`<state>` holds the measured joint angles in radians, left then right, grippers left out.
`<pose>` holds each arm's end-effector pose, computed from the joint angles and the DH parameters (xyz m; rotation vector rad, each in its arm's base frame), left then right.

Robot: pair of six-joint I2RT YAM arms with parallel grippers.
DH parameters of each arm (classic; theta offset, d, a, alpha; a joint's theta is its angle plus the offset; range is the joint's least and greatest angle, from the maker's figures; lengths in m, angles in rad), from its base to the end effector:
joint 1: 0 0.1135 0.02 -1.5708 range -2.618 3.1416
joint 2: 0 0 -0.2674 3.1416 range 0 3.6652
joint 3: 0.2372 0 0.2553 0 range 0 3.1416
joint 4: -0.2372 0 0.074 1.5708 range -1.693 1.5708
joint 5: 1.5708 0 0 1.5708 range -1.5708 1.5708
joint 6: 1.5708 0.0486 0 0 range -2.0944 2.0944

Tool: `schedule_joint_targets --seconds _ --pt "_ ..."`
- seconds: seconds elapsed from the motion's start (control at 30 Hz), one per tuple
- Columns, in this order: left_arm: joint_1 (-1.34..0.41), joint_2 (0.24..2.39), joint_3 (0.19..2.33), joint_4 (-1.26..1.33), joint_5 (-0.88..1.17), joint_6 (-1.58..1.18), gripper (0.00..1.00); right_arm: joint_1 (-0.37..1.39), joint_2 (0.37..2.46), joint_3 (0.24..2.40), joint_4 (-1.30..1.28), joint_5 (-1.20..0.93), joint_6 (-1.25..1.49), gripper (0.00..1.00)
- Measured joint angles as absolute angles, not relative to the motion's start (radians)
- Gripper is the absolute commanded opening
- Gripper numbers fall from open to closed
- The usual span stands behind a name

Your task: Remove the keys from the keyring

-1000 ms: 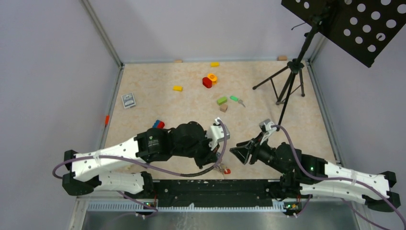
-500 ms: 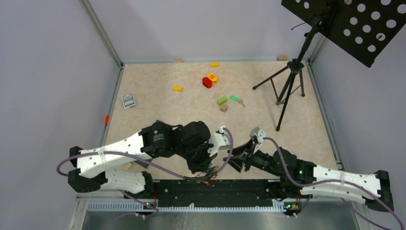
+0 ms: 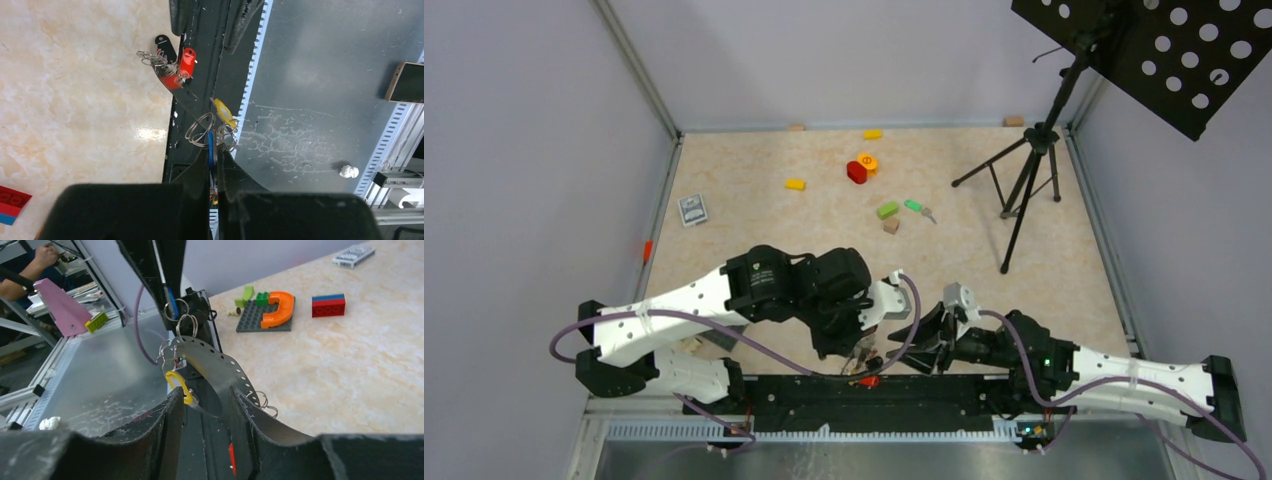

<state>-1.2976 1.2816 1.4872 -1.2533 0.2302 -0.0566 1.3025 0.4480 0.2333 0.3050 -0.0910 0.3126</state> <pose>0.0527 -0.2293 0.3741 1.6907 2.2173 -0.7186 0.0371 0.1517 0.2461 -0.8500 1.4029 1.3474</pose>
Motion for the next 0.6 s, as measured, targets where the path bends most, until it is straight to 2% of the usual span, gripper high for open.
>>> schedule_joint_targets --seconds 0.6 --pt "-1.298 1.325 1.554 -1.291 0.274 0.102 0.00 1.303 0.456 0.257 0.350 -0.280 0.107 0.33"
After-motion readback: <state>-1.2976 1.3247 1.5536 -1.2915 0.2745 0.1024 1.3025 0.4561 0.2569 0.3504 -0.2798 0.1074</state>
